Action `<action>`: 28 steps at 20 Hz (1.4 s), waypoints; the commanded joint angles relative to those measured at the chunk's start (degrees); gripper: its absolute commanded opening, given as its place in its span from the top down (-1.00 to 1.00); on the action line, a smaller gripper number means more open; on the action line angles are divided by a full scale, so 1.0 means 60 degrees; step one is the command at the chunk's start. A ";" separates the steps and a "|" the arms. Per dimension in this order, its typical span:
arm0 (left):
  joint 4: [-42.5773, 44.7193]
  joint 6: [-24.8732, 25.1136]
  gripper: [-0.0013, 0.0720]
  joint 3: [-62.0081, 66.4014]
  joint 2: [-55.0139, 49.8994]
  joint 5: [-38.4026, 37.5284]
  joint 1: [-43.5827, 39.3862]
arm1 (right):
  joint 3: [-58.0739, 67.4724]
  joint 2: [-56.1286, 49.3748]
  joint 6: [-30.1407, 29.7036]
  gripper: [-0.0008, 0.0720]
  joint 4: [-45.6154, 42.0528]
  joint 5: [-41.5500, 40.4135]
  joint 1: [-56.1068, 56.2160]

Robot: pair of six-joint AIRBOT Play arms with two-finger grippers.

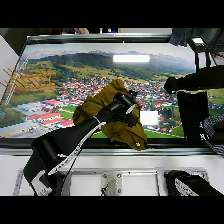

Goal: Fold the clothes and pants, and hang the long-sleeved shirts on hangers.

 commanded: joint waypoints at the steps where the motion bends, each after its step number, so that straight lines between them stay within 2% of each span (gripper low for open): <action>1: 0.0149 -0.0073 -0.53 0.0226 -0.0324 -0.0484 0.0004 | -0.0007 0.0124 0.0000 -0.81 0.0102 0.0007 0.0007; 6: 0.0153 -0.0066 -0.53 0.0229 -0.0565 -0.0911 0.0004 | -0.0007 0.0404 -0.0033 -0.81 0.0091 0.0007 0.0007; 7: 0.0149 -0.0066 -0.25 0.0229 -0.0539 -0.0936 0.0004 | -0.0007 0.0430 -0.0033 -0.81 0.0091 0.0007 0.0004; 8: 0.0160 -0.0044 0.31 0.0229 -0.0503 -0.0933 0.0004 | -0.0007 0.0433 -0.0033 -0.81 0.0087 0.0000 0.0004; 10: 0.0251 -0.0033 0.91 0.0229 -0.0379 -0.0874 0.0062 | -0.0011 0.0433 -0.0036 -0.81 0.0084 -0.0018 0.0000; 14: 0.0852 -0.0029 0.91 0.0066 0.0637 -0.0699 0.0433 | -0.0248 0.0433 -0.0036 -0.81 -0.0135 -0.0197 0.0011; 17: 0.0863 -0.0076 0.91 -0.1406 0.2324 0.0240 0.0641 | -0.1191 0.0433 -0.0036 -0.81 -0.0066 -0.0160 0.0273; 21: 0.0627 -0.0109 0.91 -0.3861 0.4226 0.0772 0.0535 | -0.3115 0.0419 -0.0331 -0.81 0.1206 0.0951 0.1461; 28: 0.0375 -0.0630 0.91 -0.7063 0.6247 0.1410 -0.0022 | -0.4728 -0.0484 -0.0361 -0.81 0.0900 0.2860 0.4583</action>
